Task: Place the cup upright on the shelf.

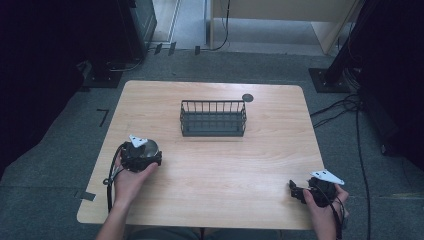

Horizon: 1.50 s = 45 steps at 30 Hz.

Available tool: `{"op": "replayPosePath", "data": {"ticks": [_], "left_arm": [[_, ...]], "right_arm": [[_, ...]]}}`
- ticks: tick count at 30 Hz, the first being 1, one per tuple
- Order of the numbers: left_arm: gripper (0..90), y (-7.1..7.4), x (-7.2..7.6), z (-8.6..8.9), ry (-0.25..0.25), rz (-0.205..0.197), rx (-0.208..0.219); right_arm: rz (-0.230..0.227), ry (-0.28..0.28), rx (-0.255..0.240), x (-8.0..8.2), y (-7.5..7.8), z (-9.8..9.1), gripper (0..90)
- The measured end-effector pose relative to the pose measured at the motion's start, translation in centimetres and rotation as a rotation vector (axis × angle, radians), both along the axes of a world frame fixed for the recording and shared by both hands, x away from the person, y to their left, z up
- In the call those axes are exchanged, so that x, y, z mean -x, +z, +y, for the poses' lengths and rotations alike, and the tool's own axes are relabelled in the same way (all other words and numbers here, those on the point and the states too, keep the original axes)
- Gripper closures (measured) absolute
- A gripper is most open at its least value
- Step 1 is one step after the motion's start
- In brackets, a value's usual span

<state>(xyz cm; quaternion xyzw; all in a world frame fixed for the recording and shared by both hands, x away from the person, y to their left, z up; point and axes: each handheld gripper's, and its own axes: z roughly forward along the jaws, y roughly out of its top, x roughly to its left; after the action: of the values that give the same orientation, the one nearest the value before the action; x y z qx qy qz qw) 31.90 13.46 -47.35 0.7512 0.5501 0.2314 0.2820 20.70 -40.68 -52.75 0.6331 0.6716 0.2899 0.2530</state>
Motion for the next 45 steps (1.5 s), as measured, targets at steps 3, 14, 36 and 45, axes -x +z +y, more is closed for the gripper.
{"op": "replayPosePath", "data": {"ticks": [3, 14, 36, 45], "left_arm": [[16.5, 0.1, 0.0, 0.0, -0.001, 0.004, 0.002], [18.3, 0.6, -0.1, -0.1, -0.001, 0.001, 0.006], [18.7, 2.9, -0.5, -2.0, -0.068, -0.021, 0.049], [18.8, 3.9, -1.0, -2.9, -0.102, -0.022, 0.065]], "right_arm": [[0.000, 0.000, 0.000, 0.0, 0.0, 0.0, 0.0], [0.000, 0.000, 0.000, 0.0, 0.0, 0.0, 0.0], [0.000, 0.000, 0.000, 0.0, 0.0, 0.0, 0.0], [0.000, 0.000, 0.000, 0.0, 0.0, 0.0, 0.0]]}}
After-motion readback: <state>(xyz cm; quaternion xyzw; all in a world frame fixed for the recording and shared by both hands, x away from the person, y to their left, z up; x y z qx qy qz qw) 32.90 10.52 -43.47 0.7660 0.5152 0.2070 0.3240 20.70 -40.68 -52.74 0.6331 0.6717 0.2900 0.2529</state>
